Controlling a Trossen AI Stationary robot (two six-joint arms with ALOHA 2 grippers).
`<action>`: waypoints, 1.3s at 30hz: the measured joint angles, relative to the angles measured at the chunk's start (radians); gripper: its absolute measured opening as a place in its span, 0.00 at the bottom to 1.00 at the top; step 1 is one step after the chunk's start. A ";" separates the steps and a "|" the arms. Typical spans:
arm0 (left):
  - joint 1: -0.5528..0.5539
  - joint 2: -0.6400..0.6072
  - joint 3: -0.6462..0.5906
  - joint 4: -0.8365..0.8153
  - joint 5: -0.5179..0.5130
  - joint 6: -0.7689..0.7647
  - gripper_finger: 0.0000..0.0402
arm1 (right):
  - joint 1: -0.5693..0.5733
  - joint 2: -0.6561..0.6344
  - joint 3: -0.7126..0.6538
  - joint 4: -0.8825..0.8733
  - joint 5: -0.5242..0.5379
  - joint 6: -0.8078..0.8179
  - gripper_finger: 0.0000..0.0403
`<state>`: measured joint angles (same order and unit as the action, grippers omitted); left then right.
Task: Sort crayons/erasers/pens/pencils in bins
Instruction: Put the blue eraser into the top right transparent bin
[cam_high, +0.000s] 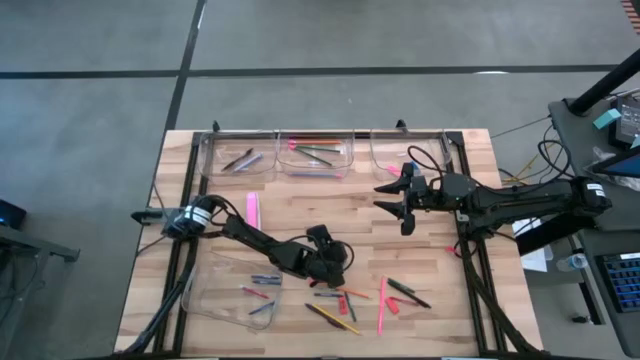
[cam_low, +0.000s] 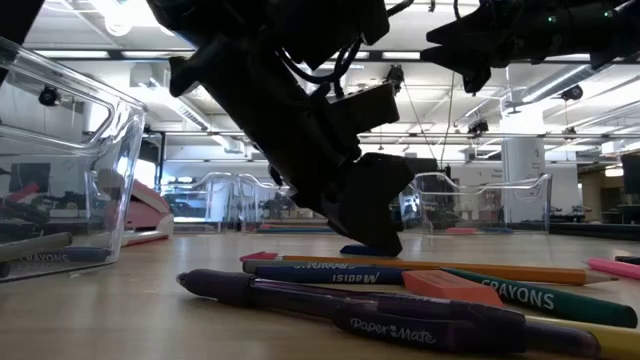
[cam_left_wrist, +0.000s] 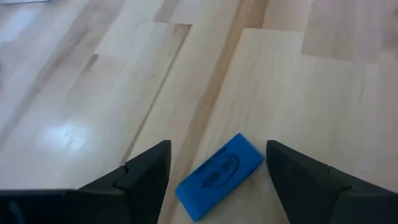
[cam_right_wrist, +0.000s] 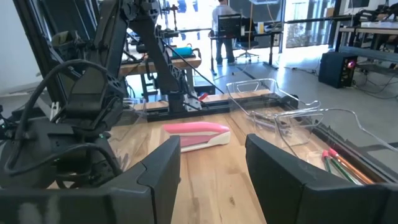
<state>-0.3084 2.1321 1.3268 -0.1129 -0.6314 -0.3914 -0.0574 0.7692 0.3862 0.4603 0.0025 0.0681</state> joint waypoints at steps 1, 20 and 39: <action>0.000 0.001 -0.001 -0.001 -0.014 0.000 0.59 | 0.000 0.000 0.000 0.000 0.000 0.001 0.42; 0.002 0.005 -0.006 -0.001 -0.067 0.004 0.03 | 0.000 0.000 0.000 0.000 0.000 0.003 0.42; 0.003 -0.099 0.001 -0.056 -0.063 0.038 0.00 | 0.000 0.000 -0.001 -0.003 0.000 0.000 0.42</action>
<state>-0.3054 2.0326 1.3281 -0.1686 -0.6943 -0.3537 -0.0574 0.7692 0.3851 0.4568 0.0021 0.0683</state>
